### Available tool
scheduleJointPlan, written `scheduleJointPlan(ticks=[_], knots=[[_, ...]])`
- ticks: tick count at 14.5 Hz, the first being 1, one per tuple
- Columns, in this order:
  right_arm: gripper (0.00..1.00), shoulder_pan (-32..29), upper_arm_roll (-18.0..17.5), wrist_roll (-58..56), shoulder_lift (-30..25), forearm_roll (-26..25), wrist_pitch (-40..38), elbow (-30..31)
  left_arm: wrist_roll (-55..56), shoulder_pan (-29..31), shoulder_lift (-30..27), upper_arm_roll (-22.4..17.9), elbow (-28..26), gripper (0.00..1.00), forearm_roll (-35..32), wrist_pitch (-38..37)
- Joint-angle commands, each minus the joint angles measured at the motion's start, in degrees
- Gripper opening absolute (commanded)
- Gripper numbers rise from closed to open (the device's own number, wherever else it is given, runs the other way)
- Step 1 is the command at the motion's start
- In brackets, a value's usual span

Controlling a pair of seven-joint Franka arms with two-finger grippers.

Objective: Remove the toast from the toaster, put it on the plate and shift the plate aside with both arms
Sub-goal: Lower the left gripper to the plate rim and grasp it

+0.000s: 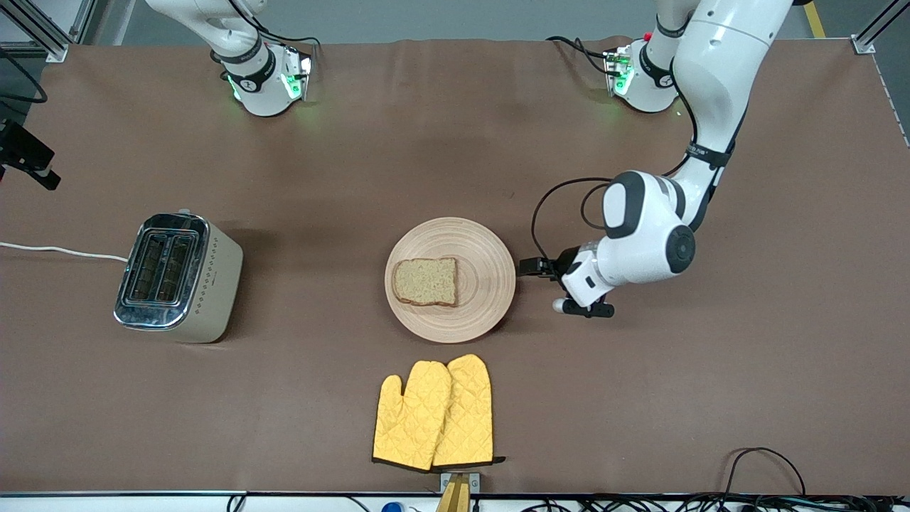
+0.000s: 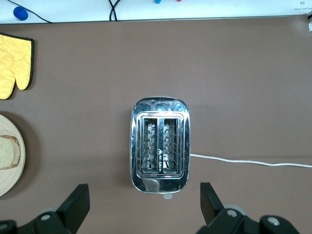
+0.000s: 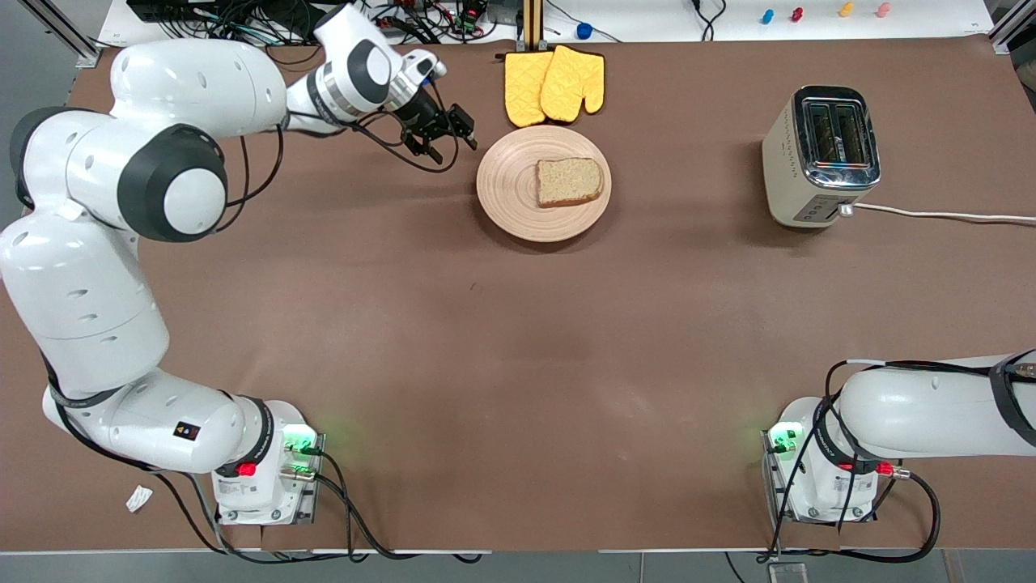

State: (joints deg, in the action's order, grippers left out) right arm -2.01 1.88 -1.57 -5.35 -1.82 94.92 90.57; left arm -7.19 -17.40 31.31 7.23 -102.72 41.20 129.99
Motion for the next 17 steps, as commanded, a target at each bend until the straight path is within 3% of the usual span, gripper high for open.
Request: scheduleJointPlan(ticks=[1,6,10,17], knots=[[1.0,-0.8,-0.6,-0.8,0.6,-0.1,-1.5,-1.4,-10.0,0.5,1.3,0.3,-1.4,0.98,8.8,1.1],[1.0,-1.0,-0.4,-0.7,0.4,-0.1,-2.6,-1.5,-29.3,1.7,6.6,0.3,-2.2,0.91,27.6,1.1],[1.0,-0.5,-0.7,-0.3,0.4,-0.1,-3.0,-1.5,-33.5,1.6,7.9,0.4,-2.2,0.75,33.1,1.1],[1.0,-0.7,-0.6,-0.6,0.4,-0.1,-3.5,-1.8,-38.9,1.1,9.5,0.7,-2.7,0.64,40.1,1.0]])
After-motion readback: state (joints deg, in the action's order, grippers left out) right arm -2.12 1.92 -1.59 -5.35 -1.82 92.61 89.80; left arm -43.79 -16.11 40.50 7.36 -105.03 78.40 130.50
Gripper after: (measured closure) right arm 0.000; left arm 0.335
